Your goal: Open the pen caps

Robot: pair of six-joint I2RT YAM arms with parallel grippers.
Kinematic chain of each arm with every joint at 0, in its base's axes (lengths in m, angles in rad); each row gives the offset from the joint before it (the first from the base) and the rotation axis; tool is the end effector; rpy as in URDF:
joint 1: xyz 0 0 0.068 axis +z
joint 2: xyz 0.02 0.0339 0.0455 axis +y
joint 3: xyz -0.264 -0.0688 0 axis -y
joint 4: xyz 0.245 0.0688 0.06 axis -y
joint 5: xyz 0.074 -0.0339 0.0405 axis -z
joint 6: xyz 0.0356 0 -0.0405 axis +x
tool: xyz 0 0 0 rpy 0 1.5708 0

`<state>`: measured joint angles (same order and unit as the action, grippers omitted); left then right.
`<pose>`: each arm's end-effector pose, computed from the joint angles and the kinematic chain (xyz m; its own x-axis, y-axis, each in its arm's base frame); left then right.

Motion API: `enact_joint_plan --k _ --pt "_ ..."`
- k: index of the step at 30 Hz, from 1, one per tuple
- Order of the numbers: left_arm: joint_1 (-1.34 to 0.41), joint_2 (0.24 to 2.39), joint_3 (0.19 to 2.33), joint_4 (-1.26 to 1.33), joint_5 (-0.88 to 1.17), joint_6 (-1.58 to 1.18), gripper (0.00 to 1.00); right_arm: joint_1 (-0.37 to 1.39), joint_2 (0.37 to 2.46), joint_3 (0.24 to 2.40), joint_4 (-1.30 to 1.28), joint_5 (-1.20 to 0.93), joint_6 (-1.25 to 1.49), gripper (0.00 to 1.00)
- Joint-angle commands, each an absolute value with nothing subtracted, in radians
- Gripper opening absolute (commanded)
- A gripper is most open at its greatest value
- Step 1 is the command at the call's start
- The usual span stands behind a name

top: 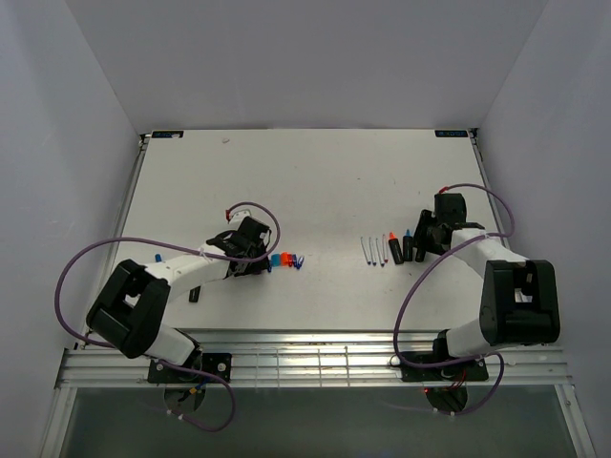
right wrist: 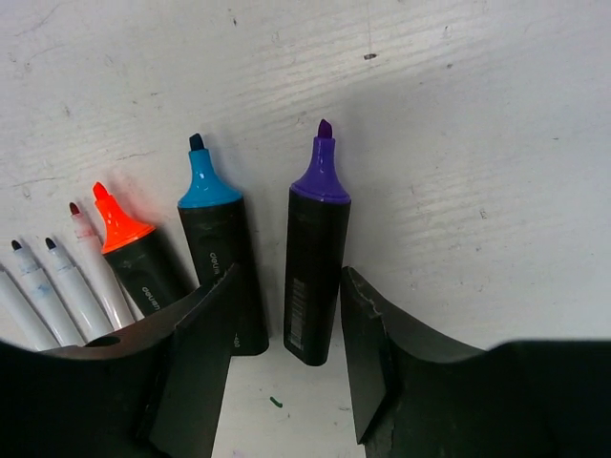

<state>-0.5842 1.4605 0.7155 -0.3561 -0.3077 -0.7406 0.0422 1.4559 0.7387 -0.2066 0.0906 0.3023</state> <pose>0.2233 -0.1347 0.1577 -0.8265 -0.2244 -0.5163 -0.1983 0.9744 -0.1061 0.2797 0.0086 0.1726 -0.7573 0.2648 -0.5969 0.2492 0.9621 0.1105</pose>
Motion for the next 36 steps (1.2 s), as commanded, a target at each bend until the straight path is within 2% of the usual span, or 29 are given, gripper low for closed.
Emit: enact_joint_plan --k 1,8,14,20,24,28,36 --pt "-0.583 1.402 0.755 -0.414 -0.334 -0.739 0.60 0.061 1.393 0.778 -0.198 0.109 0.291 0.52" --pt "-0.580 1.310 0.805 -0.523 -0.405 -0.742 0.68 0.159 1.286 0.790 -0.261 0.198 0.296 0.54" --pt "-0.513 1.272 0.887 -0.681 -0.480 -0.729 0.78 0.392 1.169 0.770 -0.236 0.166 0.336 0.55" --pt "-0.313 1.189 0.862 -0.703 -0.382 -0.514 0.81 0.610 1.062 0.697 -0.167 0.069 0.373 0.54" --pt "-0.272 1.172 0.861 -0.660 -0.321 -0.329 0.81 0.719 0.999 0.658 -0.140 0.055 0.367 0.55" --pt "-0.258 1.178 0.841 -0.640 -0.241 -0.184 0.81 0.744 0.962 0.631 -0.133 0.025 0.344 0.55" --pt "-0.204 1.242 0.815 -0.597 -0.212 -0.130 0.82 0.744 0.867 0.588 -0.124 0.015 0.272 0.55"
